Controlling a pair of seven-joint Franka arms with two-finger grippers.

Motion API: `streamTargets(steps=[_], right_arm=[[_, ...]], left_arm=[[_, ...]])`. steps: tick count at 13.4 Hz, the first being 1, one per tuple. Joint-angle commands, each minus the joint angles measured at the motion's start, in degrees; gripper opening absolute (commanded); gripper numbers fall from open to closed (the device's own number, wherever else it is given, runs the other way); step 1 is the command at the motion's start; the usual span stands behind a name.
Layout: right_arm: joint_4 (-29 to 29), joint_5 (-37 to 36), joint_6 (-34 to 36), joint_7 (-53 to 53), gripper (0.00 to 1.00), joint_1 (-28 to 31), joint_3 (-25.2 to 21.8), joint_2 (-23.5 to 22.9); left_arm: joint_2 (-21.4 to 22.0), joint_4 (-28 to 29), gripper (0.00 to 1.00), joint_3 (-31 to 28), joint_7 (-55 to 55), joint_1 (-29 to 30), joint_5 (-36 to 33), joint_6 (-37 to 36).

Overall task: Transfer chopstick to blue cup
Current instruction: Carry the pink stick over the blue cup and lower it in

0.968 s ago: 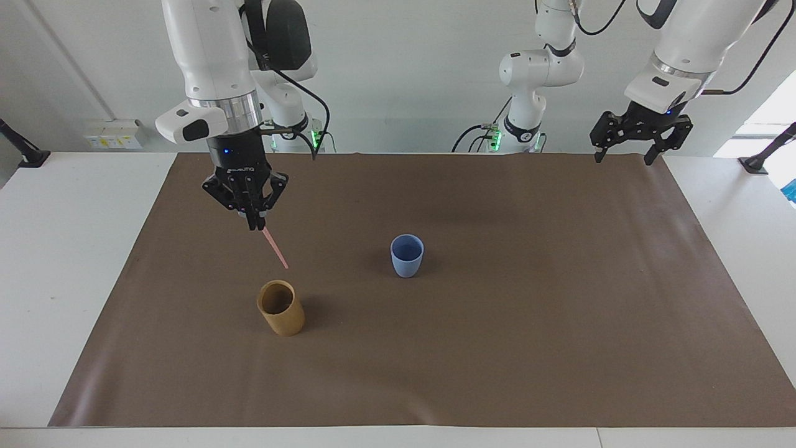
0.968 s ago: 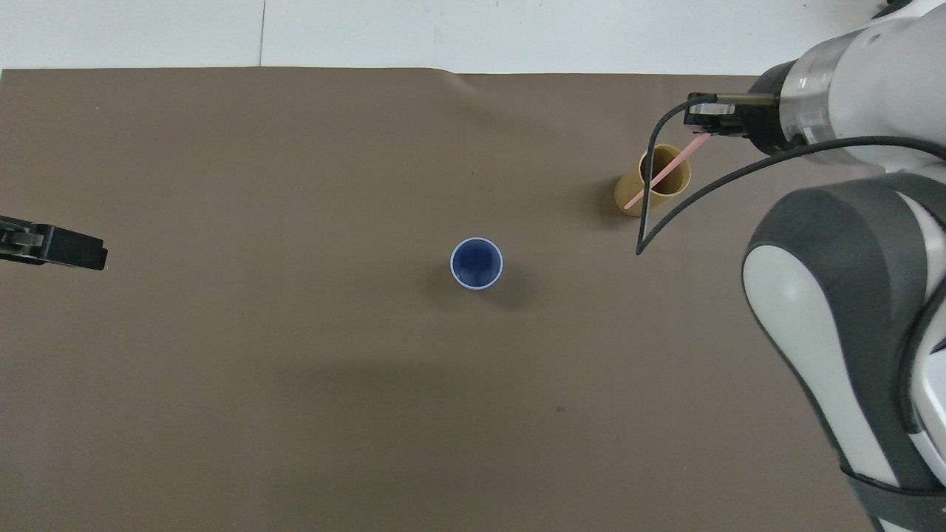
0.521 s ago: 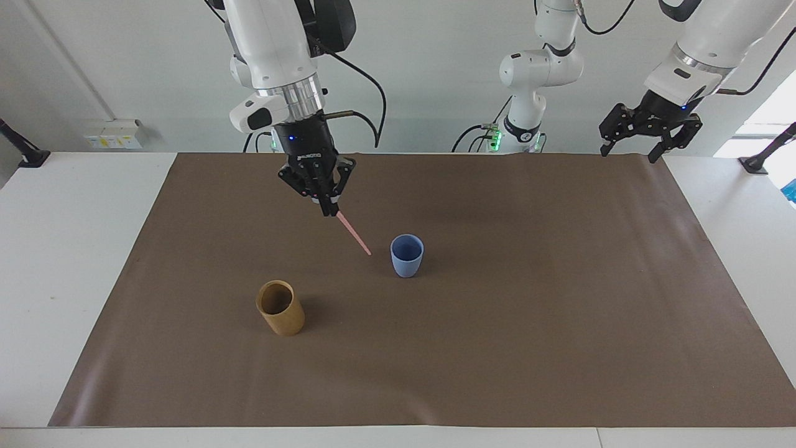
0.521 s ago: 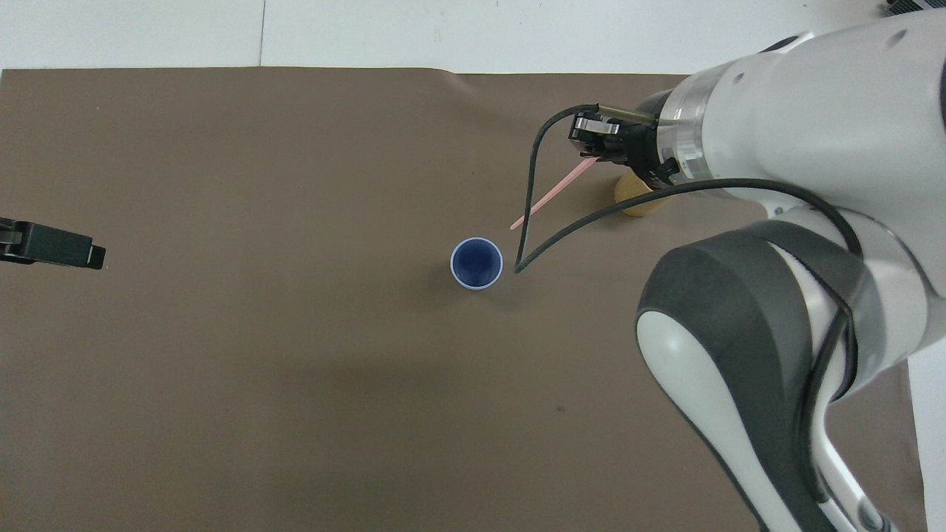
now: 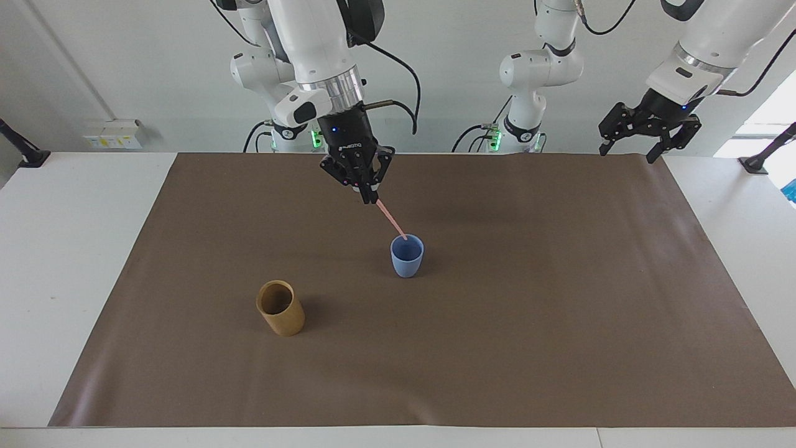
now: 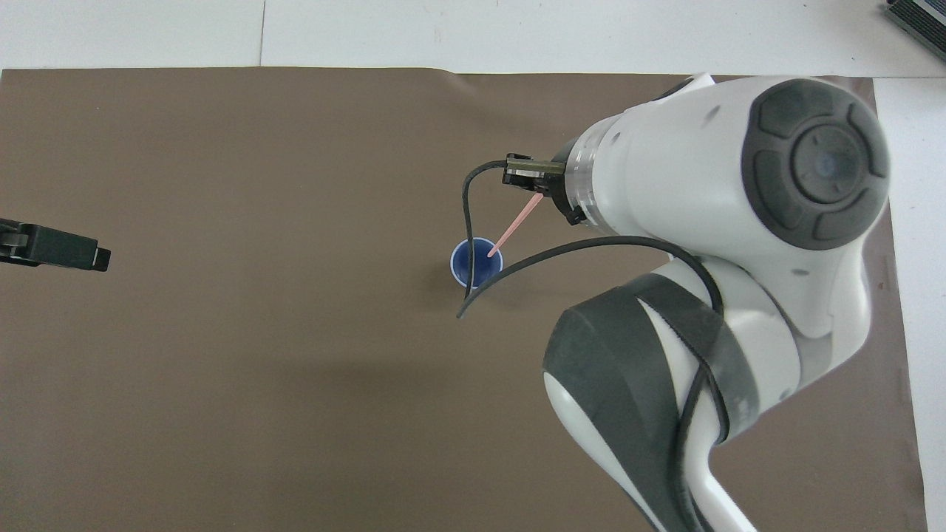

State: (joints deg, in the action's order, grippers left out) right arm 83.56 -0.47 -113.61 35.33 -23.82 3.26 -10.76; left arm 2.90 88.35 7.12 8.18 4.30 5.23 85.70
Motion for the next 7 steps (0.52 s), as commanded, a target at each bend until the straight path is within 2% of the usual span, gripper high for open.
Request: streamTargets(steps=[1, 5, 7], right_arm=[[3.79, -2.52, -3.54, -1.23, 0.0, -1.41, 0.08, 0.74], [5.55, -2.61, -6.0, -1.49, 0.0, -2.29, 0.17, 0.48], [8.7, -4.7, -8.81, -3.15, 0.0, -3.16, 0.17, 0.65]], left_arm=[[2.11, 2.0, 1.0, 0.26, 1.05, 0.54, 0.83, -0.45], [2.11, 2.0, 1.0, 0.17, 0.35, 0.98, 0.83, -1.41], [2.03, 1.74, 1.0, 0.26, 0.26, 0.72, 0.92, -1.42]])
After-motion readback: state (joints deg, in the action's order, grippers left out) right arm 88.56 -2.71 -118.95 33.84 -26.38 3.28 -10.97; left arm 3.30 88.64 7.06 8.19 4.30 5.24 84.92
